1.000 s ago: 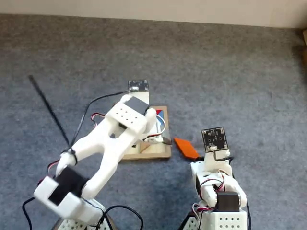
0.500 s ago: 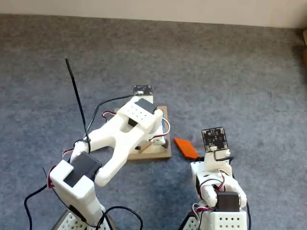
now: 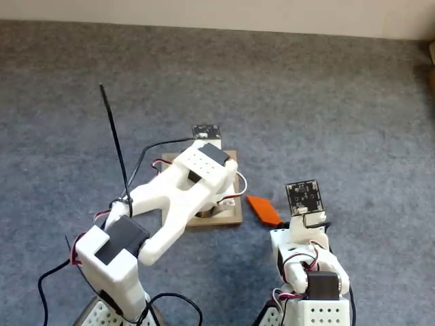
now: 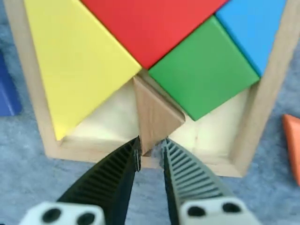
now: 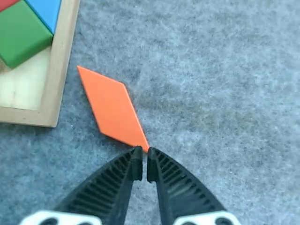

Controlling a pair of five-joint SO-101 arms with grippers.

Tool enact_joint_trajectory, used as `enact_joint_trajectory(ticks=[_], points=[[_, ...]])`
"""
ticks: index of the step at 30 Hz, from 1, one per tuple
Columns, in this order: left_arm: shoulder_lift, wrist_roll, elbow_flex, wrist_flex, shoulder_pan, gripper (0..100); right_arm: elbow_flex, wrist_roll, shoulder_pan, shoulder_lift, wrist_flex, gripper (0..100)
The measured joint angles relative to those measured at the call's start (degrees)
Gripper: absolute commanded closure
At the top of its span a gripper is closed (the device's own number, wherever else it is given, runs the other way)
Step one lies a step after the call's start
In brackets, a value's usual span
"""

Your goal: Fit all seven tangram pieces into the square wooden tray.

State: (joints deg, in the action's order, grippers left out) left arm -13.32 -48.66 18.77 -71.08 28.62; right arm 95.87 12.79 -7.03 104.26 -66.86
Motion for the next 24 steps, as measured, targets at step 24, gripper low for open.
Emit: enact_joint_trajectory(ticks=[24], points=[[5.19,-10.46,0.00,5.54,0.18,99,0.00,0.00,0.00,0.00,0.00,96.4]])
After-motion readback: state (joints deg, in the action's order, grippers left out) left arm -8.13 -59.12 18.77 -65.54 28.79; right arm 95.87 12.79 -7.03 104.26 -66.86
